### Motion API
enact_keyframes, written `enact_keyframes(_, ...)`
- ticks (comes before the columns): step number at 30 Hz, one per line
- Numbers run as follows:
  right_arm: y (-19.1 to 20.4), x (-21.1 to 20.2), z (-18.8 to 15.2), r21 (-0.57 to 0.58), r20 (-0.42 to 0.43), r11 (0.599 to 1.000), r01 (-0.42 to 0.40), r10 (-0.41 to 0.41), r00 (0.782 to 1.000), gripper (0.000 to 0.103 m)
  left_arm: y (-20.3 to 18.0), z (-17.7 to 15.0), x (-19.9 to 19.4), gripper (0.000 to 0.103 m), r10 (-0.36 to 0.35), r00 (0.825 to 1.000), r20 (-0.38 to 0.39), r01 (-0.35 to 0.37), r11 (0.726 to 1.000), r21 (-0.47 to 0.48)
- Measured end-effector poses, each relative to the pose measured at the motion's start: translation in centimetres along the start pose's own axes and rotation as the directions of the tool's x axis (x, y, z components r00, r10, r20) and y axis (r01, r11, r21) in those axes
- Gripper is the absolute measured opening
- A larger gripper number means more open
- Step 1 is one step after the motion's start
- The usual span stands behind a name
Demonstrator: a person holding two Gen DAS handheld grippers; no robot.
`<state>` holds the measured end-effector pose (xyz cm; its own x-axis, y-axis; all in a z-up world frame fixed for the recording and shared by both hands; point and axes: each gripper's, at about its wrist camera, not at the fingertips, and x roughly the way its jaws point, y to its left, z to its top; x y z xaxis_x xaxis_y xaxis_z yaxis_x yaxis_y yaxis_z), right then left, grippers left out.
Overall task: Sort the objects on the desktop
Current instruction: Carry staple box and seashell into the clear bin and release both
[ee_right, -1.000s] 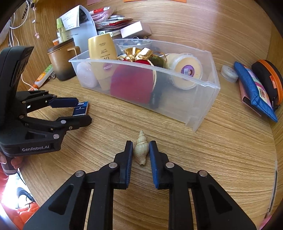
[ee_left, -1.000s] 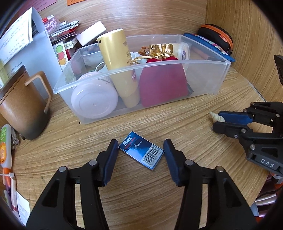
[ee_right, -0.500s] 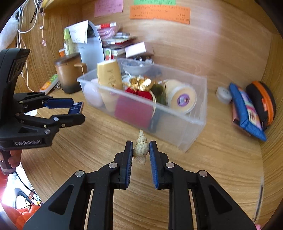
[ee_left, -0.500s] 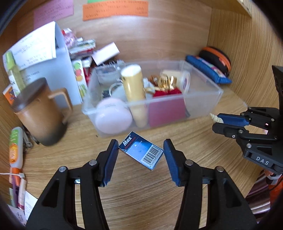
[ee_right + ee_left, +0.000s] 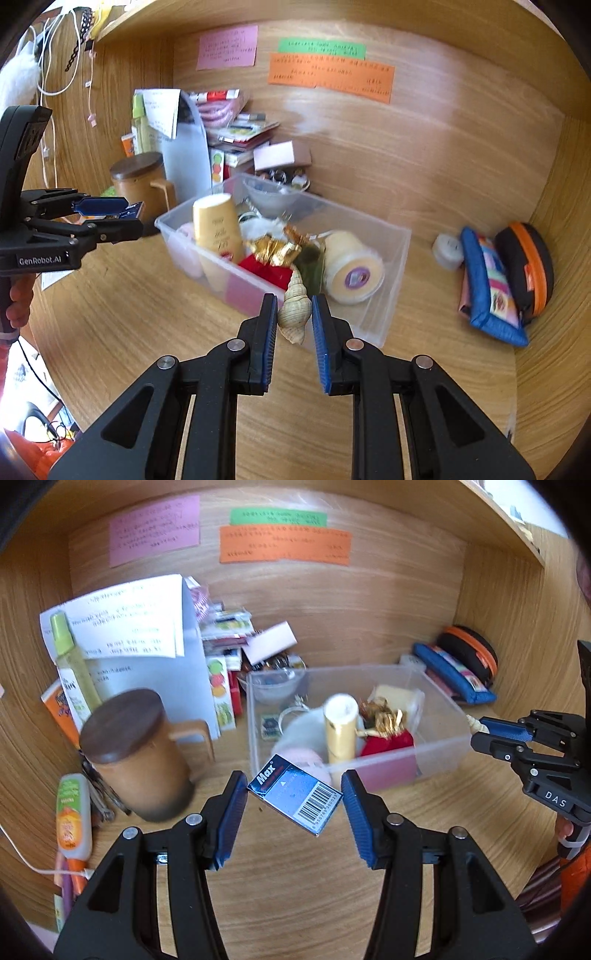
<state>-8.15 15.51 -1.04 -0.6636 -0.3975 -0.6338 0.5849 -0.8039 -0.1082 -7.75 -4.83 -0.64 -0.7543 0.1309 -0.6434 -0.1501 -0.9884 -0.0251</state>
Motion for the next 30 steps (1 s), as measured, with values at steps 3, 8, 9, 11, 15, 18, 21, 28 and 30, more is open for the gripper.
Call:
enact_keyframes(3,-0.5,0.3,0.9,0.004,0.013,1.000,0.001,-0.001,1.000,0.017,0.7,1.1,0.2,0.052,0.002,1.000,0.012,-0.002,1.000,-0.010)
enact_keyframes(8,-1.5,1.4,2.1,0.016,0.018,1.000,-0.006,0.006,1.000,0.017,1.7,2.8,1.3,0.052,0.001,1.000,0.016,0.000,1.000,-0.018)
enact_keyframes(9,-1.7,1.7,2.4,0.020,0.017,1.000,-0.010,0.009,1.000,0.017,1.8,3.1,1.6,0.052,0.000,1.000,0.014,0.001,1.000,-0.018)
enact_keyframes(11,-2.1,2.4,2.8,0.028,0.014,0.999,-0.018,0.018,1.000,0.017,2.1,3.7,2.3,0.052,-0.002,1.000,0.010,0.002,1.000,-0.020)
enact_keyframes(15,-2.9,4.2,3.7,0.043,-0.002,0.998,-0.044,0.044,0.999,0.017,2.7,4.5,4.0,0.052,-0.017,1.000,-0.009,0.017,0.999,-0.031)
enact_keyframes(18,-3.1,5.6,4.3,0.047,-0.018,0.997,-0.061,0.061,0.998,0.017,2.9,5.0,5.4,0.052,-0.031,0.999,-0.024,0.030,0.999,-0.034)
enact_keyframes(21,-3.1,7.0,4.9,0.044,-0.031,0.996,-0.080,0.081,0.996,0.017,3.0,5.5,6.6,0.052,-0.044,0.998,-0.037,0.043,0.999,-0.031)
enact_keyframes(28,-3.4,9.8,6.2,0.051,-0.066,0.991,-0.125,0.128,0.990,0.017,3.7,6.1,9.3,0.052,-0.089,0.993,-0.075,0.085,0.995,-0.052)
enact_keyframes(30,-3.2,10.3,6.4,0.049,-0.070,0.989,-0.141,0.145,0.987,0.017,3.8,6.1,9.7,0.052,-0.097,0.992,-0.081,0.093,0.994,-0.057)
